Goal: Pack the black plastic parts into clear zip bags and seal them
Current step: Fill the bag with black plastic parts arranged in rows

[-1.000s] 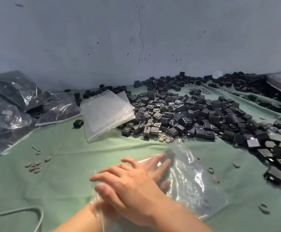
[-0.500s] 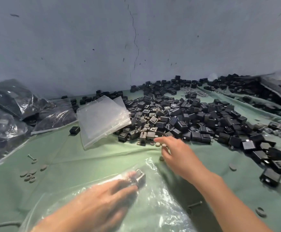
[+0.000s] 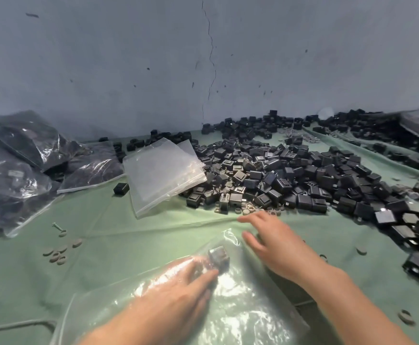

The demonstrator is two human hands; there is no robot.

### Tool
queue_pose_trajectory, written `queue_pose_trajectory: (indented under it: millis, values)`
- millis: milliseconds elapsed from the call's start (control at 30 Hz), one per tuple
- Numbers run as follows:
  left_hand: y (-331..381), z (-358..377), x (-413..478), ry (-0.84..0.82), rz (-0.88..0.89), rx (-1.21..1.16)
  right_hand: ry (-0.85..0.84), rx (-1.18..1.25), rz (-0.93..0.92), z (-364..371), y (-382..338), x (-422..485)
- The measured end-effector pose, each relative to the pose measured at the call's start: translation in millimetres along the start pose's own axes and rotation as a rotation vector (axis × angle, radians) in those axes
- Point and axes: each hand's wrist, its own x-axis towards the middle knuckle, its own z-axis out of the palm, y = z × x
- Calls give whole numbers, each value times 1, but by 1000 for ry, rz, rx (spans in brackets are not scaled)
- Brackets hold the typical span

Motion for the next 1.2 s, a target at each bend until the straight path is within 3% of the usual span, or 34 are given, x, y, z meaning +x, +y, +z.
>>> queue_pose_trajectory:
  millis: [100, 133, 200, 333, 533, 733, 967, 1033, 1133, 1200]
  values:
    - [4, -5, 11, 114, 10, 99, -33, 43, -34, 10, -13, 0]
    - [8, -8, 16, 203, 88, 130, -50, 35, -8, 13, -13, 0]
    - [9, 3, 32, 212, 88, -27, -74, 8, 20, 19, -13, -3]
    - [13, 19, 53, 163, 25, -216, -19, 87, 12, 28, -15, -11]
    - [19, 20, 44, 171, 16, -111, 149, 168, 49, 37, -11, -15]
    - [22, 16, 44, 147, -14, -163, 173, 247, 33, 37, -11, -17]
    - [14, 28, 51, 39, -1, -386, 183, 151, 51, 42, -11, -27]
    - [7, 27, 56, 40, 18, -309, 208, 133, 110, 44, -6, -29]
    - [16, 26, 75, 121, -109, -583, 221, 60, 185, 42, 1, -31]
    - [20, 26, 72, 120, -72, -650, 216, 32, 200, 40, 2, -29]
